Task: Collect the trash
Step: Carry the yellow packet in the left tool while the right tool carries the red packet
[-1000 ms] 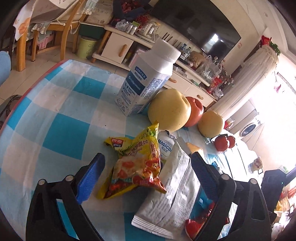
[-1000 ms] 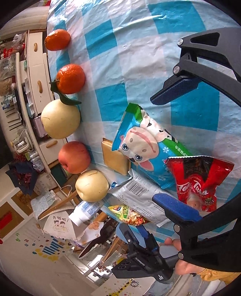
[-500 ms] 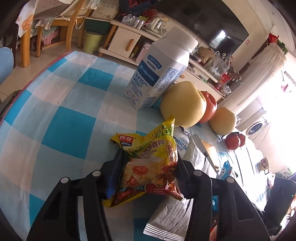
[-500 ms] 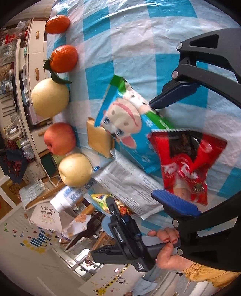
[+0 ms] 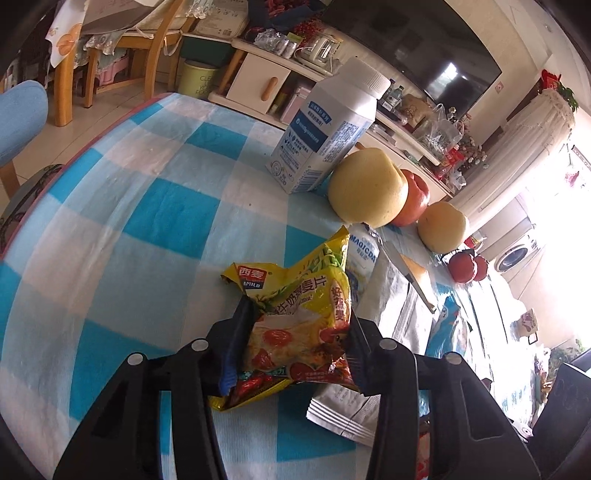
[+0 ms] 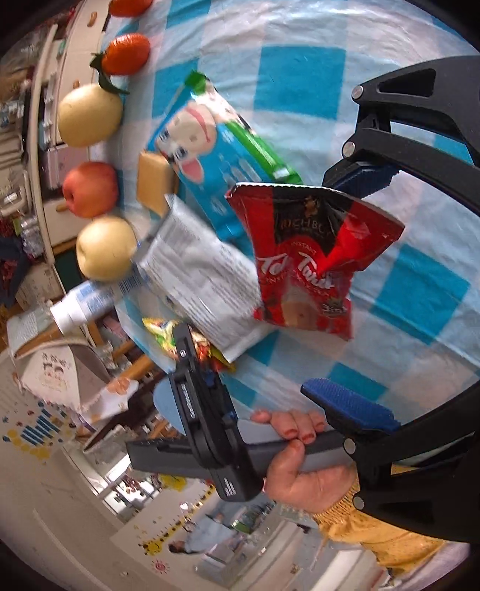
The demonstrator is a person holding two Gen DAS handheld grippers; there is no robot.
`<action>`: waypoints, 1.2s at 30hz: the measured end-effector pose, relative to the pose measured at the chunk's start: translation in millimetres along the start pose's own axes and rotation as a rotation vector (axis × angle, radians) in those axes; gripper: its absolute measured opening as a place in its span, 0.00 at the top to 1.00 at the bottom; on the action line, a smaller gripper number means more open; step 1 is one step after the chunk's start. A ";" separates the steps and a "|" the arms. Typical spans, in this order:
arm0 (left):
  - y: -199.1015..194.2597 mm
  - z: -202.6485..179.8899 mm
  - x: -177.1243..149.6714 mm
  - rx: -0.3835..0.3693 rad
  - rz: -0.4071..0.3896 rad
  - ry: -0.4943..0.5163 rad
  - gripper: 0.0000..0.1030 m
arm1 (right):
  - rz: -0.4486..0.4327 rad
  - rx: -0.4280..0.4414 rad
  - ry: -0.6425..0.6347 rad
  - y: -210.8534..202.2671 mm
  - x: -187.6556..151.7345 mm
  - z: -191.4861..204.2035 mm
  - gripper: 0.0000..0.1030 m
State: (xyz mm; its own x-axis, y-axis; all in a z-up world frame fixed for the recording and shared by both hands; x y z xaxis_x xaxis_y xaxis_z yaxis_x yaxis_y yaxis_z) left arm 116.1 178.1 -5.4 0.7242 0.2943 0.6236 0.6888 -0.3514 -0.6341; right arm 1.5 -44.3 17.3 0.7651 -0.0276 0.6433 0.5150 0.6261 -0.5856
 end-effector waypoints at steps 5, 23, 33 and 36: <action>-17.4 0.7 -16.8 0.012 0.005 0.003 0.54 | -0.011 -0.026 -0.063 3.2 -0.1 8.2 0.13; -90.3 -16.6 -79.5 -0.019 -0.002 0.020 0.55 | -0.056 -0.112 -0.161 15.2 -1.9 10.6 0.65; -115.8 -8.5 -87.9 -0.022 -0.021 0.017 0.55 | -0.113 -0.169 -0.261 5.6 -16.6 40.0 0.79; -123.4 -4.1 -84.5 -0.028 -0.040 0.011 0.55 | -0.132 -0.200 -0.278 4.7 -20.2 47.5 0.80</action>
State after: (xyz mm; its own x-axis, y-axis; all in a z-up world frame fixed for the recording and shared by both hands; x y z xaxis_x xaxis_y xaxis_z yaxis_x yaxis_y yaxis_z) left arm -30.3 193.0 22.1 0.6957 0.2991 0.6531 0.7159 -0.3645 -0.5955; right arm -29.8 -3.8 25.0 0.5673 0.1319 0.8128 0.6883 0.4659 -0.5560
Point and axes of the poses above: each gripper's, at about its wrist camera, not at the fingertips, and y roughly the way its jaws point, z to its left, x to its top, the point moved 2 cm from there along y, roughly the way its jaws point, and after that the axes turned 8 degrees about -z, right-handed, at the moved point
